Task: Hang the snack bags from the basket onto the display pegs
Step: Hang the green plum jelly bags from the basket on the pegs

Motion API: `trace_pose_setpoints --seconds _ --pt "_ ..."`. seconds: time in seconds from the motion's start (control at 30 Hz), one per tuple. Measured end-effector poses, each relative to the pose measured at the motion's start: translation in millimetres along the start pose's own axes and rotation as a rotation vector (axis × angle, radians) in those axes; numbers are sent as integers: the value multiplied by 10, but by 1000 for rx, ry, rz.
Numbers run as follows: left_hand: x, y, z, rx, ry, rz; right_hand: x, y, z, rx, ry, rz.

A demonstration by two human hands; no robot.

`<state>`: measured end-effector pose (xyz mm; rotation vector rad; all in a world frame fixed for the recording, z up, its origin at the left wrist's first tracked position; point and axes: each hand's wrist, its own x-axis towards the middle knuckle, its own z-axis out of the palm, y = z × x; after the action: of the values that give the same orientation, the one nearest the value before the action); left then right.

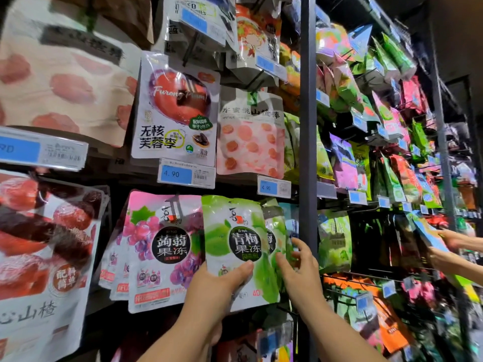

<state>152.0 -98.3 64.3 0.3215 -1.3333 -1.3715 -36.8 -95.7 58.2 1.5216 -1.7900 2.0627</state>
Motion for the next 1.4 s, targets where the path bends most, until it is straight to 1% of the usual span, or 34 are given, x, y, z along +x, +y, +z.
trace_pose_setpoints --seconds 0.07,0.13,0.23,0.27,0.33,0.4,0.5,0.63,0.7,0.83,0.9,1.0,1.1,1.17,1.2,1.3,1.4 --pt "14 -16 53 -9 -8 -31 -12 -26 -29 -29 37 -75" --pt "31 -39 101 -30 4 -52 -35 -64 -59 -5 14 -77" --pt "60 -96 160 -53 5 -73 -89 -145 -122 245 -159 58" --pt "74 -114 180 -47 7 -79 -99 -146 -142 296 -217 76" --pt "106 -145 221 -22 -2 -80 -109 -118 -178 304 -288 83" --pt "156 -171 261 33 -18 -75 -104 -94 -209 343 -314 95" --pt "208 -143 329 185 22 -51 -71 -112 -243 410 -285 95" --pt "250 -90 422 370 131 -23 -26 -125 -216 419 -225 75" --pt "268 -68 449 422 189 -31 -8 -135 -201 442 -214 79" --pt "318 -68 473 498 176 -52 35 -151 -192 494 -199 71" --pt "342 -58 483 514 160 -70 55 -162 -184 476 -178 43" --pt "395 -57 494 604 183 -63 74 -166 -182 408 -146 22" --pt "421 -72 486 564 163 -74 97 -138 -175 388 -140 33" --pt "413 -61 474 580 168 -63 116 -138 -164 375 -146 43" --pt "415 -63 462 630 174 -45 120 -150 -155 358 -150 44" --pt "383 -75 418 915 197 51 125 -154 -129 234 -145 31" --pt "356 -134 382 1037 189 80 96 -117 -111 56 -164 -19"
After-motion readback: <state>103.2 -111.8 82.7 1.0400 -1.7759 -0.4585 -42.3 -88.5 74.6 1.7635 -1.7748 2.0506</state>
